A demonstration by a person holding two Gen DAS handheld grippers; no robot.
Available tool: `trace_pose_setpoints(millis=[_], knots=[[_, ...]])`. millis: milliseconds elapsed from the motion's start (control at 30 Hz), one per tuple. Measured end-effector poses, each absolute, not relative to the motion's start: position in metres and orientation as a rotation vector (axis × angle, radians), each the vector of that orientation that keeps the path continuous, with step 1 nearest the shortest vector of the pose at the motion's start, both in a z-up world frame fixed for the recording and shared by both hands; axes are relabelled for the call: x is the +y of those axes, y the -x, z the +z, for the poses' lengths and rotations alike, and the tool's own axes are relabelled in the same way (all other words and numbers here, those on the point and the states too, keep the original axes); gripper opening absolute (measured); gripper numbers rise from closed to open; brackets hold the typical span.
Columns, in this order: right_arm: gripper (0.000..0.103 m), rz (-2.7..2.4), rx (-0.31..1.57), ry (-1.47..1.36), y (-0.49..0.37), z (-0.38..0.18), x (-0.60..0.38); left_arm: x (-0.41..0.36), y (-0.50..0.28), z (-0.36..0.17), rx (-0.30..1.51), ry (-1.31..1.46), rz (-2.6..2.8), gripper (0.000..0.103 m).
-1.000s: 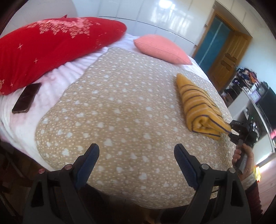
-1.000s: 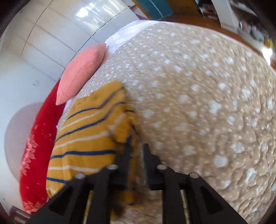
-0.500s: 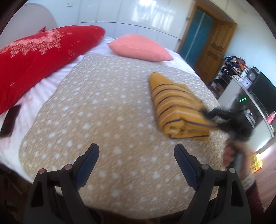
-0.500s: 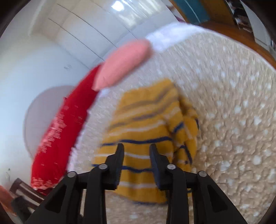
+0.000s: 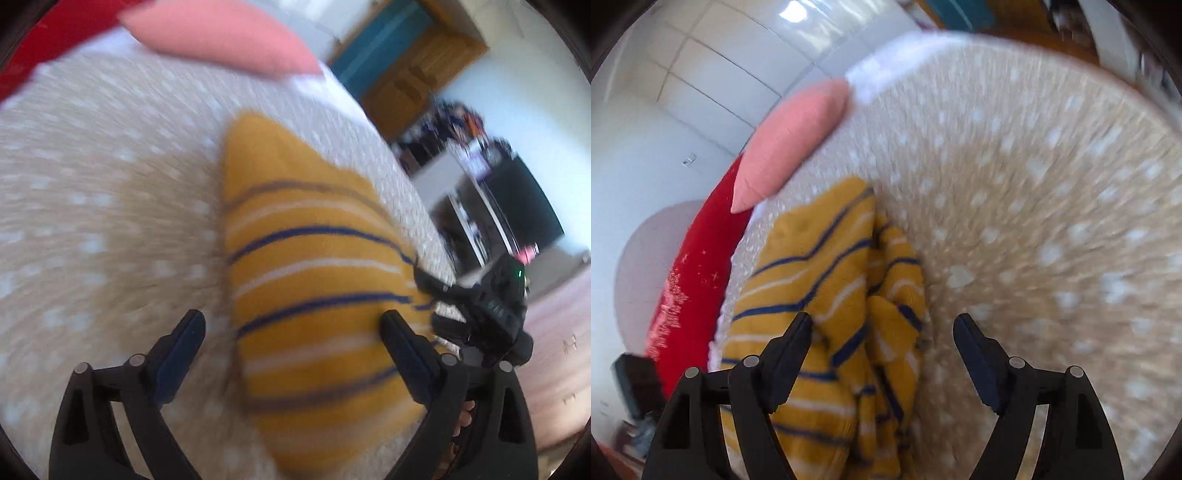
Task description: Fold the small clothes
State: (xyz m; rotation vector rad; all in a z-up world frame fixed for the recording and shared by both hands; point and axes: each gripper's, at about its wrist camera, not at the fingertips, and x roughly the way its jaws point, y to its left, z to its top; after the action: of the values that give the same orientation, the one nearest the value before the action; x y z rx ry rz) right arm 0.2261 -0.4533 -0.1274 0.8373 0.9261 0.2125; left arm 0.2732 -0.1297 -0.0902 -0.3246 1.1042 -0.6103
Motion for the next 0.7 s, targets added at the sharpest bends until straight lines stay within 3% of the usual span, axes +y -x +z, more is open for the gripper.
trace_pose_setpoints(millis=[33,67,100,133,167,267,400,467,600,700], knots=[[0.079,0.241,0.918,-0.858,-0.229,-0.131,-0.452,-0.138,-0.282,-0.105,1.157,0.343,-0.644,0.097],[0.060,0.273,0.918,-0.871,-0.235,-0.133,-0.448,-0.141,-0.285,-0.113,1.194,0.377,-0.662,0.096],[0.054,0.326,0.935,-0.906,-0.243,-0.136,-0.443,-0.141,-0.285,-0.114,1.197,0.405,-0.670,0.091],[0.053,0.355,0.937,-0.933,-0.248,-0.137,-0.439,-0.140,-0.286,-0.109,1.186,0.426,-0.693,0.076],[0.050,0.375,0.929,-0.941,-0.250,-0.133,-0.436,-0.138,-0.285,-0.100,1.175,0.413,-0.687,0.068],[0.044,0.442,0.874,-0.939,-0.252,-0.110,-0.430,-0.127,-0.280,-0.063,1.091,0.382,-0.673,0.065],[0.043,0.499,0.777,-0.944,-0.247,-0.084,-0.428,-0.114,-0.278,-0.031,1.023,0.370,-0.645,0.068],[0.044,0.474,0.789,-0.895,-0.247,-0.085,-0.422,-0.116,-0.275,-0.034,1.020,0.306,-0.578,0.078],[0.061,0.274,0.951,-0.748,-0.250,-0.124,-0.409,-0.122,-0.266,-0.075,1.079,0.099,-0.408,0.080],[0.065,0.264,0.914,-0.817,-0.232,-0.119,-0.414,-0.109,-0.242,-0.072,1.030,0.137,-0.416,0.080]])
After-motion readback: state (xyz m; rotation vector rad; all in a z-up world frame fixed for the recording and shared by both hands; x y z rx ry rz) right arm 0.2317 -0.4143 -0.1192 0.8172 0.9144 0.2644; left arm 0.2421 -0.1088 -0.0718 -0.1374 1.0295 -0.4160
